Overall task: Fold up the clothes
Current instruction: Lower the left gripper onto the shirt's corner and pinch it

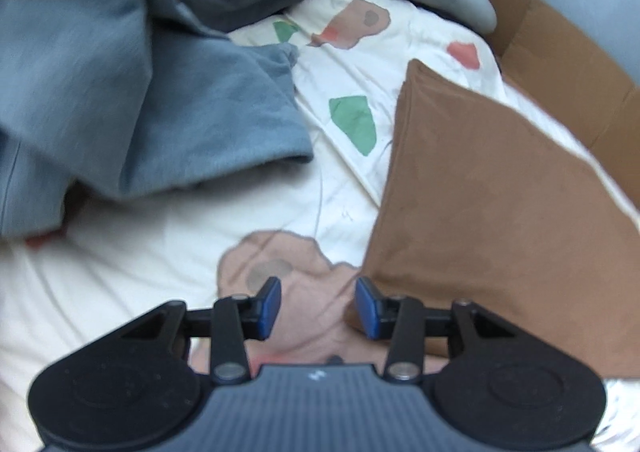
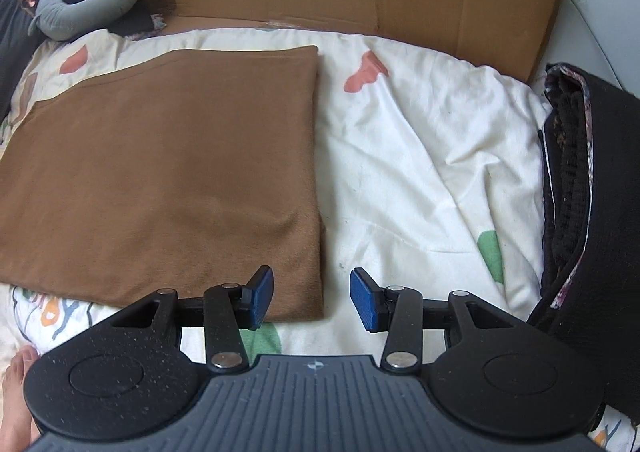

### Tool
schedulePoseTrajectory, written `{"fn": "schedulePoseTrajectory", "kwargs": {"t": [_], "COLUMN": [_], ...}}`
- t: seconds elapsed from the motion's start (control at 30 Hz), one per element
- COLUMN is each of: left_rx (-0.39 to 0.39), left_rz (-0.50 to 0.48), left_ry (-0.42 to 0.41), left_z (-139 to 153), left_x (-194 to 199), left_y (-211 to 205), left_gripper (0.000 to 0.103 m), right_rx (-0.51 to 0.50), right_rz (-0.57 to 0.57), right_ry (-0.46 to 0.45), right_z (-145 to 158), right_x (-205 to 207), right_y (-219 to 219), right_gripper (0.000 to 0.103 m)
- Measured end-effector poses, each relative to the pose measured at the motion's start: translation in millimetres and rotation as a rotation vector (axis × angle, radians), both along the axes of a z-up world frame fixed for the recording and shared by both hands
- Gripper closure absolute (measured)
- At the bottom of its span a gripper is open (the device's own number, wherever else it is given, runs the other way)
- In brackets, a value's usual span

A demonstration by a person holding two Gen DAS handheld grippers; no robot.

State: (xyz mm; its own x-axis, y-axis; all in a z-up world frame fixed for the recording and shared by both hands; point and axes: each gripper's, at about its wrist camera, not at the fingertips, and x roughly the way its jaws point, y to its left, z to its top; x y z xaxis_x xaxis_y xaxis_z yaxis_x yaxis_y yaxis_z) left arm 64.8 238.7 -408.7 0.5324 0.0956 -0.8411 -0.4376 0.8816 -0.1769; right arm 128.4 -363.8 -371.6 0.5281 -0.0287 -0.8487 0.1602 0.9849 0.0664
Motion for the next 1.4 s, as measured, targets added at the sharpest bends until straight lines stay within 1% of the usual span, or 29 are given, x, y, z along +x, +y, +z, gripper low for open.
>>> {"fn": "schedulePoseTrajectory", "kwargs": {"t": [0.17,0.27,0.37,0.47,0.53,0.63,0.8,0.83,0.87,0.9,0.93,0.97,1.0,1.07,1.17,1.23,1.4], "left_rx": [-0.123,-0.187,-0.261,-0.339,-0.378,-0.425,-0.530,-0.549,-0.566,-0.577,-0.587,-0.591,-0.592,-0.589,-0.604,-0.610,-0.633], "left_rz": [0.038,0.062,0.116,0.148,0.159,0.202,0.270,0.281,0.292,0.304,0.308,0.300,0.289,0.255,0.239,0.249,0.282], "left_ry": [-0.050,-0.053,-0.056,-0.101,-0.122,-0.154,-0.232,-0.244,-0.252,-0.251,-0.249,-0.248,-0.249,-0.256,-0.263,-0.268,-0.292], "left_z": [-4.5,-15.1,-29.1,-38.5,-43.7,-52.3,-64.6,-66.9,-68.8,-69.5,-69.2,-68.4,-67.3,-64.6,-65.5,-69.5,-78.4], "left_x": [-8.6,-8.5,-12.0,-15.8,-16.4,-18.7,-23.5,-24.2,-24.5,-24.5,-25.0,-25.5,-26.0,-27.4,-28.0,-27.3,-27.8], "left_y": [-4.1,-7.5,-4.6,-1.7,-0.5,4.5,17.8,20.3,22.5,24.1,25.0,25.3,25.4,24.7,24.1,23.4,22.8], "left_gripper": [0.054,0.055,0.056,0.056,0.056,0.056,0.056,0.057,0.061,0.066,0.067,0.068,0.074,0.078,0.078,0.076,0.077], "right_rx": [-0.005,-0.005,-0.005,-0.004,-0.006,-0.012,-0.023,-0.021,-0.019,-0.020,-0.016,-0.011,-0.006,0.004,0.035,0.060,0.119], "right_rz": [0.027,0.050,0.074,0.099,0.110,0.126,0.154,0.153,0.154,0.157,0.160,0.164,0.167,0.173,0.179,0.188,0.242], "right_ry": [-0.002,0.009,0.022,0.035,0.050,0.068,0.089,0.090,0.089,0.085,0.080,0.073,0.067,0.054,0.045,0.044,0.050], "right_z": [5.9,5.2,4.0,2.9,0.0,-3.2,-6.4,-6.3,-5.5,-4.5,-2.3,0.2,2.6,7.4,11.8,13.2,12.1], "right_x": [0.3,0.8,1.3,1.8,1.1,-0.1,-2.0,-1.8,-1.4,-1.1,0.7,2.7,4.7,8.8,20.4,30.0,54.4], "right_y": [7.8,14.2,20.7,27.2,29.5,32.5,37.7,38.0,38.8,40.1,41.9,43.8,45.7,49.5,58.2,67.0,95.4], "right_gripper": [0.054,0.054,0.054,0.054,0.054,0.054,0.054,0.054,0.054,0.054,0.054,0.054,0.054,0.054,0.054,0.054,0.054]}}
